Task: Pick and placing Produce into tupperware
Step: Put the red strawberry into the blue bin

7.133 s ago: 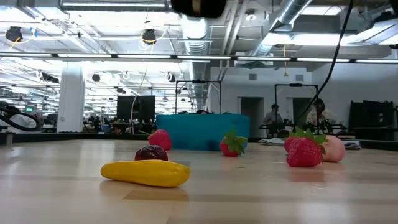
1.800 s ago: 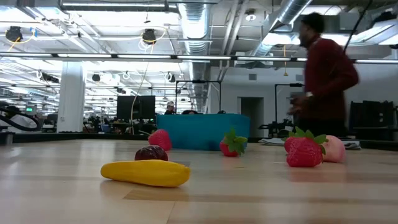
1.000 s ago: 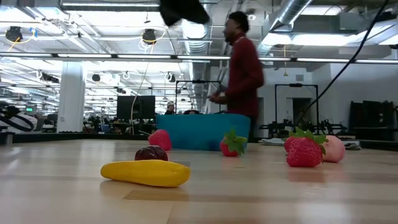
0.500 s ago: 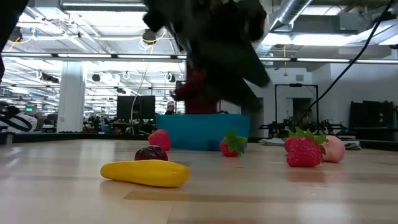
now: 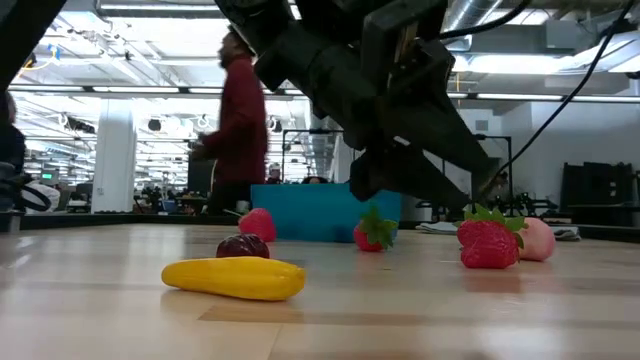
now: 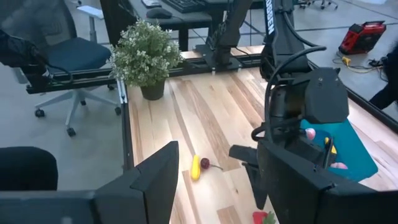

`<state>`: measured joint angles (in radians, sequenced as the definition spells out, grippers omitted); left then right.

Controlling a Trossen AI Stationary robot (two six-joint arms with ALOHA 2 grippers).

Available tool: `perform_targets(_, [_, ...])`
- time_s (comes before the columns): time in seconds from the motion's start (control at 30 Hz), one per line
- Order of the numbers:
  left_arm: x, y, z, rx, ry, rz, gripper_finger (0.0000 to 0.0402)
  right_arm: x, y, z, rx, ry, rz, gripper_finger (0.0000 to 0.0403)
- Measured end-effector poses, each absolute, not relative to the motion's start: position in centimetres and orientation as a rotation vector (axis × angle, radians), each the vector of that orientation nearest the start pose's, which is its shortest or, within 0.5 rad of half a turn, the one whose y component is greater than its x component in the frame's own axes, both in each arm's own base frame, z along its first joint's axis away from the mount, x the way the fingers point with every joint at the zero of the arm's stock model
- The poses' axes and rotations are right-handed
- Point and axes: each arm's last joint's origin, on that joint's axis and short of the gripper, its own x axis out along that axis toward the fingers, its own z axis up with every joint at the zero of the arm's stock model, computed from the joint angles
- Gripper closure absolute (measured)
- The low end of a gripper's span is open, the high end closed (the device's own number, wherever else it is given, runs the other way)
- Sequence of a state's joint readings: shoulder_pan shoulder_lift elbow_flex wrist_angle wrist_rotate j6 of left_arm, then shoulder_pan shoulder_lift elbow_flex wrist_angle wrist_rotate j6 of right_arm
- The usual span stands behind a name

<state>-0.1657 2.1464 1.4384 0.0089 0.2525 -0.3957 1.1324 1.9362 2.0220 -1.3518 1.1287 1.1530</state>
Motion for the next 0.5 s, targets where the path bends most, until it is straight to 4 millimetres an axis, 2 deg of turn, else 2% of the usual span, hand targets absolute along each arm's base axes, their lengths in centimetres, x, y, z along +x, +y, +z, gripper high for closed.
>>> perform_targets(0.13, [45.4,-8.3,14.8,-0.373,0.772,-0.176,0.0198,18.4,33.0,35.4,-0.027,0.429,-0.274,0.0163])
perform_targets(0.23, [45.5,-8.3,13.7,-0.39,0.795,-0.15,0.0198,18.4,33.1,35.4,-0.026,0.429,-0.274,0.0163])
perform_targets(0.4, [45.9,-9.3,12.2,-0.411,0.872,-0.201,0.0198,18.5,33.1,35.5,-0.02,0.429,-0.273,0.0163])
perform_targets(0.5, [46.7,-10.1,12.0,-0.396,0.862,-0.246,0.0198,18.5,33.1,35.5,-0.022,0.429,-0.274,0.0163])
